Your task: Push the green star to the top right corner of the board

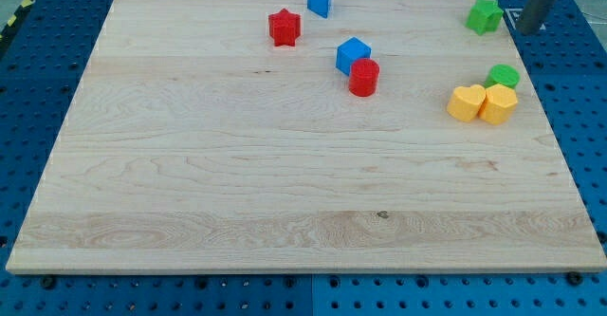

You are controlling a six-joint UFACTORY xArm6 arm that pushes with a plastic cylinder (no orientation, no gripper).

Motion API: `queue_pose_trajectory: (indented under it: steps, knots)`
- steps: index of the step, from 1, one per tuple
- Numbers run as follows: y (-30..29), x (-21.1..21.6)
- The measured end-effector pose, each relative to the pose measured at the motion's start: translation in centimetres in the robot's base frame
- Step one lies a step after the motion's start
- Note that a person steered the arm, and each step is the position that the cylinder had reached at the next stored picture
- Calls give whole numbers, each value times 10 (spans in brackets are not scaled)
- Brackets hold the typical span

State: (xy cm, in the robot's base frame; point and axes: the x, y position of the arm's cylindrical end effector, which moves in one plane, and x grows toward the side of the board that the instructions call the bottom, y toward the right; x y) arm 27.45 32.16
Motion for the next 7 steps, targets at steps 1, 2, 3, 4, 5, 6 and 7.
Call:
queue_pose_trajectory:
  steps: [1,2,3,4,5,6,7]
  knots:
    - [4,12]
    - [-2,26]
    - [-22,24]
    - [-39,12]
    - [-47,-7]
    - [-47,-14]
    - [-31,20]
